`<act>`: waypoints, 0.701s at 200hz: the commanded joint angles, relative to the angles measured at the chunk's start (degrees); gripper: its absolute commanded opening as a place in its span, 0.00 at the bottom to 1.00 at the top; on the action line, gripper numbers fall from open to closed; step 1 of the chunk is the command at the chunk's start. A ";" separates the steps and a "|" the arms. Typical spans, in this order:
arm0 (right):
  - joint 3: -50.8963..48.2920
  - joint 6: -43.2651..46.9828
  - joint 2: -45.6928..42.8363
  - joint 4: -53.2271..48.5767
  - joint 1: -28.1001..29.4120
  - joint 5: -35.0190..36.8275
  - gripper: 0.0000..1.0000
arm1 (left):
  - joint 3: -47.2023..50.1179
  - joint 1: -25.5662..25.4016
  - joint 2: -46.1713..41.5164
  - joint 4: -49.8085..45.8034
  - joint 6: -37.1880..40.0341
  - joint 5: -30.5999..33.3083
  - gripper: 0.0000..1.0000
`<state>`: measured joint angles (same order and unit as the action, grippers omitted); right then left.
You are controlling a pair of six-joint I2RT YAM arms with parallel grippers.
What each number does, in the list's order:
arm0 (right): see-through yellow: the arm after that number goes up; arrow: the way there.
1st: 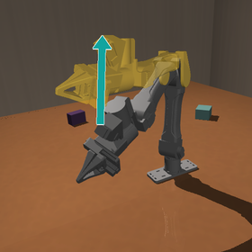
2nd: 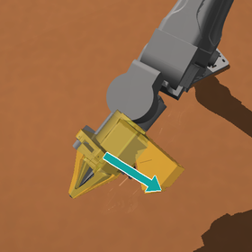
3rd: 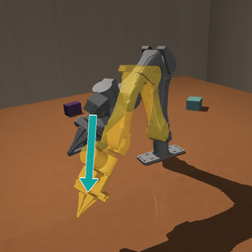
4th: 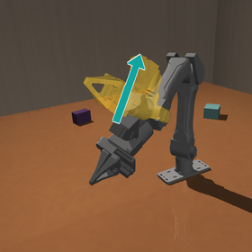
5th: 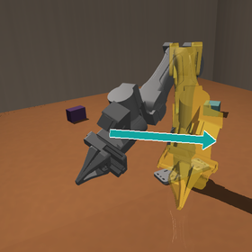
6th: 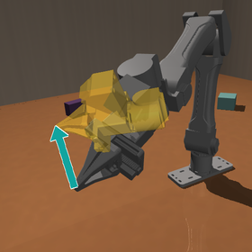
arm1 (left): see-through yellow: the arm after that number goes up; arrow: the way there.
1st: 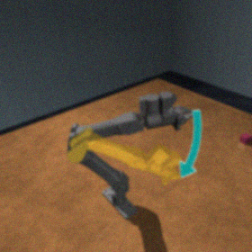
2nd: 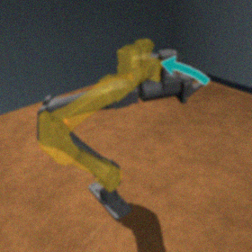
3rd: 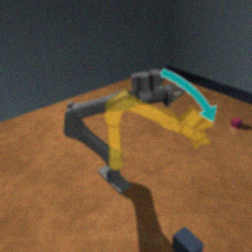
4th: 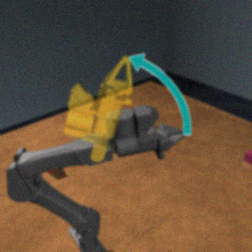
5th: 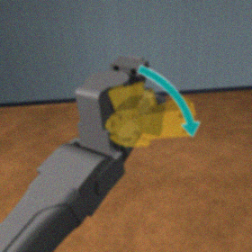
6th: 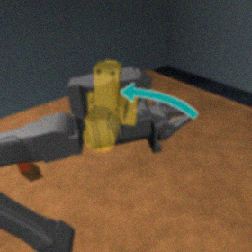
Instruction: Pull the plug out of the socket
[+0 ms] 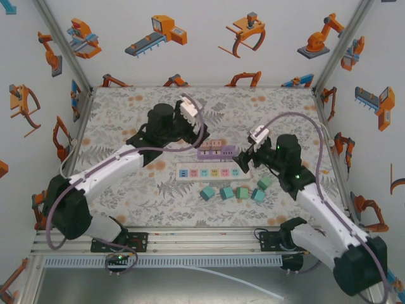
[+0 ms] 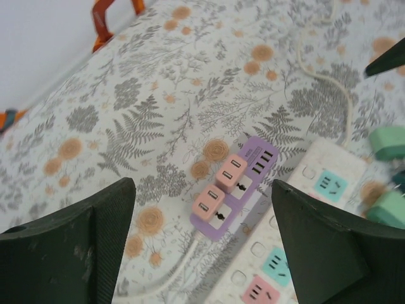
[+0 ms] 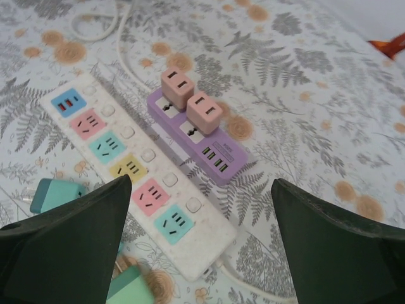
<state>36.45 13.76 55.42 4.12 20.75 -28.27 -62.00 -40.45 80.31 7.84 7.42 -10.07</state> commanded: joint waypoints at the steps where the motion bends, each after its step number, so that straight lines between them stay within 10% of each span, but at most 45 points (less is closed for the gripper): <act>1: 5.67 7.35 8.77 3.84 -2.96 -18.05 0.81 | 2.76 1.90 -5.62 -2.35 -17.17 6.10 0.81; 47: 20.27 31.45 28.43 -8.74 -5.29 -22.80 0.80 | 5.11 6.49 -8.68 -14.09 -41.97 11.70 0.80; 79: 32.17 47.95 39.05 -24.25 -4.63 -24.32 0.67 | 5.53 7.20 -4.75 -15.33 -47.14 15.25 0.77; 140: 40.91 52.26 48.80 -30.90 -1.39 -18.16 0.65 | 1.58 7.40 9.78 -13.79 -50.13 10.98 0.71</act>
<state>74.28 60.71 102.10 -21.15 18.04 -47.70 -58.35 -33.28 86.48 -6.83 -39.24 3.22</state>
